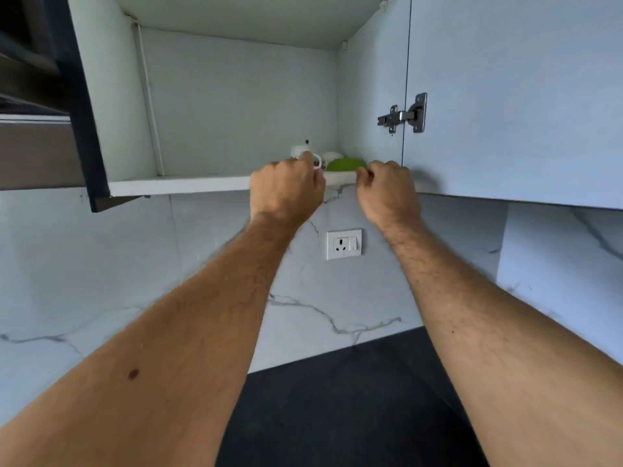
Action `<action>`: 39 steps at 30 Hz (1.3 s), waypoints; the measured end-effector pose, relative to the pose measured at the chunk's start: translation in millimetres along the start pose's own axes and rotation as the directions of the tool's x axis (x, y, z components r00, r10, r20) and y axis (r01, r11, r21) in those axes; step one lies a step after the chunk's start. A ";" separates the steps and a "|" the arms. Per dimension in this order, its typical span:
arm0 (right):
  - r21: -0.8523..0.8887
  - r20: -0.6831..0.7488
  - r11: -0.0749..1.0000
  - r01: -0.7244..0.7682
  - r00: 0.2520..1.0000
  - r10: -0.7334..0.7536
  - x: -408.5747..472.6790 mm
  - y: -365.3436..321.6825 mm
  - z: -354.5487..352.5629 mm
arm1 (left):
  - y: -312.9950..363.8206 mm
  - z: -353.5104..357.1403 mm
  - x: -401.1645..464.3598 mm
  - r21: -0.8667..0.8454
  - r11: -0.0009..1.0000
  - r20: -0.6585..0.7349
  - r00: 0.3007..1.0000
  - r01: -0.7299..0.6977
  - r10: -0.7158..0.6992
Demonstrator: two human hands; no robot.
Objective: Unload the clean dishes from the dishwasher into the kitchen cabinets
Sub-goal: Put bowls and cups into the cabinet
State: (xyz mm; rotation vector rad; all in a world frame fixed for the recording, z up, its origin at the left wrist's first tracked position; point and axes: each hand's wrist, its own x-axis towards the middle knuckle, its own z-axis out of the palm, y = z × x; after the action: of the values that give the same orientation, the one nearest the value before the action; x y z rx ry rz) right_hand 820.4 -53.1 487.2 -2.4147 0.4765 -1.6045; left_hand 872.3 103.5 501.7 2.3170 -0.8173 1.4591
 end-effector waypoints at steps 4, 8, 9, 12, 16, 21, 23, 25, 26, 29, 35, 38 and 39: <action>-0.138 -0.010 0.975 -0.177 0.984 0.177 -76.5 7.0 -12.5 | 8.4 -7.4 -49.0 -0.069 0.998 0.139 0.990 -0.012 0.022; -0.307 0.079 0.912 -0.272 0.948 0.309 -153.3 24.1 -35.1 | 21.4 3.9 -116.4 -0.152 0.988 0.333 0.942 0.002 0.049; -0.334 0.083 0.903 -0.270 0.946 0.314 -164.8 26.1 -42.4 | 26.0 6.5 -131.2 -0.166 0.986 0.365 0.929 0.002 0.060; -0.398 0.089 0.876 -0.273 0.939 0.333 -199.9 27.2 -68.2 | 46.0 10.9 -173.2 -0.249 0.968 0.439 0.893 0.013 0.101; -0.463 0.088 0.824 -0.327 0.908 0.410 -250.5 34.6 -94.9 | 68.2 6.3 -216.4 -0.331 0.943 0.483 0.860 0.007 0.164; -0.551 0.070 0.708 -0.441 0.821 0.567 -324.9 52.3 -129.3 | 90.6 -4.9 -277.5 -0.440 0.897 0.526 0.823 0.048 0.214; -0.572 0.062 0.653 -0.496 0.768 0.637 -358.8 59.2 -143.9 | 101.9 -10.8 -308.6 -0.474 0.878 0.571 0.783 0.068 0.247; -0.587 0.069 0.610 -0.532 0.718 0.692 -391.5 62.6 -159.0 | 113.7 -16.0 -339.0 -0.489 0.870 0.631 0.717 0.070 0.297; -0.593 0.068 0.591 -0.547 0.697 0.714 -405.6 63.1 -167.0 | 120.2 -18.9 -352.1 -0.499 0.864 0.651 0.686 0.063 0.325; -0.599 0.038 0.537 -0.595 0.648 0.760 -441.2 59.9 -196.3 | 142.7 -36.1 -381.4 -0.546 0.836 0.678 0.612 0.051 0.406; -0.621 -0.059 0.421 -0.661 0.575 0.816 -507.8 39.1 -275.4 | 178.7 -94.4 -441.4 -0.632 0.775 0.656 0.524 -0.012 0.543; -0.635 -0.103 0.354 -0.687 0.530 0.842 -554.6 20.8 -323.8 | 182.7 -131.4 -479.3 -0.659 0.750 0.630 0.503 -0.057 0.591; -0.640 -0.126 0.327 -0.695 0.515 0.848 -570.2 14.6 -338.7 | 182.2 -142.0 -491.3 -0.665 0.743 0.622 0.494 -0.076 0.608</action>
State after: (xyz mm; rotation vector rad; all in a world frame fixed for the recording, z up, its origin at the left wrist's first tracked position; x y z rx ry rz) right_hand 302.3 149.9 126.1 -2.0147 2.0416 -0.7163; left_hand 498.1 183.7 116.7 2.2996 -1.7918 -0.0230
